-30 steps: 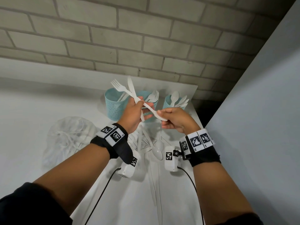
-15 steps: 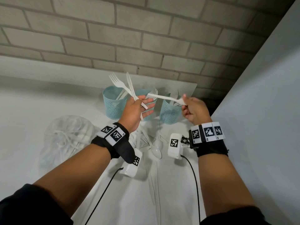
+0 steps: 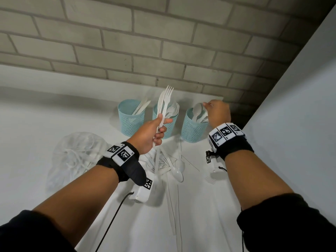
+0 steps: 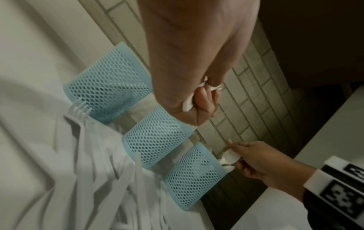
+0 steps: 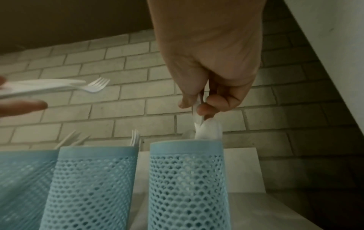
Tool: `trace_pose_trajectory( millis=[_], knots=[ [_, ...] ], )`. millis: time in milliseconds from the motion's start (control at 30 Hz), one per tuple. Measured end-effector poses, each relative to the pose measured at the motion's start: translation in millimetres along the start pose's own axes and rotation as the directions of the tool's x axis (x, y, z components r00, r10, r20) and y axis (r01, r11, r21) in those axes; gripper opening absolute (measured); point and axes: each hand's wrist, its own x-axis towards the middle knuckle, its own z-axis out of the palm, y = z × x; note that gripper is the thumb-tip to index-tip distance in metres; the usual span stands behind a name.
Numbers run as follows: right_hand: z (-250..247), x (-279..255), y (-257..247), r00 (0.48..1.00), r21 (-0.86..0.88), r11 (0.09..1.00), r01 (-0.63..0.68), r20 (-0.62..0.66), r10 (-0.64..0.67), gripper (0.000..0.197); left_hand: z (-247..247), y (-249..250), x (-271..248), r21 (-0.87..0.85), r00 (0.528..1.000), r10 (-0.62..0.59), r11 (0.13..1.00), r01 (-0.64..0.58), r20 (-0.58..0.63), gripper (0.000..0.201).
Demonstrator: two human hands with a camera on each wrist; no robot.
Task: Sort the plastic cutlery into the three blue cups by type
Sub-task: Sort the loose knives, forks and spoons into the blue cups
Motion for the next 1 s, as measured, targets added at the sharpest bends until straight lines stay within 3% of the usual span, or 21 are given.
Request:
trace_pose_trajectory(
  millis=[67, 133, 200, 233, 300, 400, 467, 600, 700, 800, 867, 933, 1000],
  knots=[
    [2.8, 0.6, -2.3, 1.0, -0.109, 0.994, -0.005, 0.004, 0.006, 0.04, -5.1, 0.5, 0.3, 0.025, 1.0, -0.003, 1.0, 0.003, -0.001, 0.047],
    [0.7, -2.9, -13.7, 0.993, -0.167, 0.986, 0.0, -0.117, -0.02, 0.041, -8.2, 1.2, 0.3, 0.048, 1.0, -0.006, 0.999, 0.006, -0.001, 0.048],
    [-2.0, -7.8, -32.5, 0.961, -0.085, 0.984, 0.154, -0.221, -0.169, 0.043, -8.7, 0.8, -0.1, 0.062, 1.0, -0.012, 0.998, 0.012, 0.008, 0.049],
    [-1.5, -9.3, -43.3, 0.948, 0.013, 0.969, 0.248, -0.208, -0.24, 0.046, -8.2, 0.5, -0.5, 0.07, 1.0, -0.014, 0.997, 0.013, 0.015, 0.049],
    [0.5, -13.0, -64.9, 0.953, 0.271, 0.915, 0.299, -0.031, -0.302, 0.054, -6.6, 0.4, -0.5, 0.091, 0.999, -0.012, 0.996, 0.009, 0.03, 0.048],
    [4.3, -22.6, -88.8, 0.904, 0.5, 0.858, 0.121, 0.301, -0.303, 0.047, -6.2, 2.5, -1.4, 0.119, 0.999, -0.008, 0.993, 0.003, 0.036, 0.046],
    [10.6, -26.0, -95.5, 0.876, 0.549, 0.832, 0.081, 0.359, -0.322, 0.032, -8.7, 3.8, -1.8, 0.136, 0.999, -0.002, 0.991, -0.003, 0.035, 0.045],
    [22.4, -19.8, -95.1, 0.923, 0.58, 0.807, 0.111, 0.24, -0.3, 0.009, -14.6, 6.7, 3.2, 0.144, 0.999, 0.041, 0.989, -0.036, -0.033, 0.042],
    [16.1, -10.0, -90.3, 0.971, 0.627, 0.774, 0.087, 0.118, -0.206, 0.023, -21.8, 12.9, 6.8, 0.108, 0.972, 0.149, 0.986, -0.131, -0.181, 0.039],
    [3.9, -0.8, -85.0, 0.989, 0.656, 0.74, 0.149, -0.092, -0.118, 0.028, -34.7, 21.0, 9.0, 0.124, 0.879, 0.383, 0.924, -0.362, -0.283, 0.036],
    [0.7, 3.2, -82.1, 0.964, 0.565, 0.79, 0.237, -0.235, -0.121, 0.027, -42.5, 28.8, 9.0, 0.195, 0.805, 0.513, 0.858, -0.474, -0.299, 0.038],
    [0.9, 4.0, -80.8, 0.939, 0.492, 0.822, 0.287, -0.315, -0.139, 0.025, -49.2, 36.7, 10.9, 0.262, 0.757, 0.595, 0.802, -0.537, -0.269, 0.039],
    [4.1, 1.7, -80.5, 0.918, 0.409, 0.853, 0.325, -0.355, -0.179, 0.023, -55.8, 45.3, 14.8, 0.312, 0.739, 0.625, 0.775, -0.55, -0.25, 0.029]
  ],
)
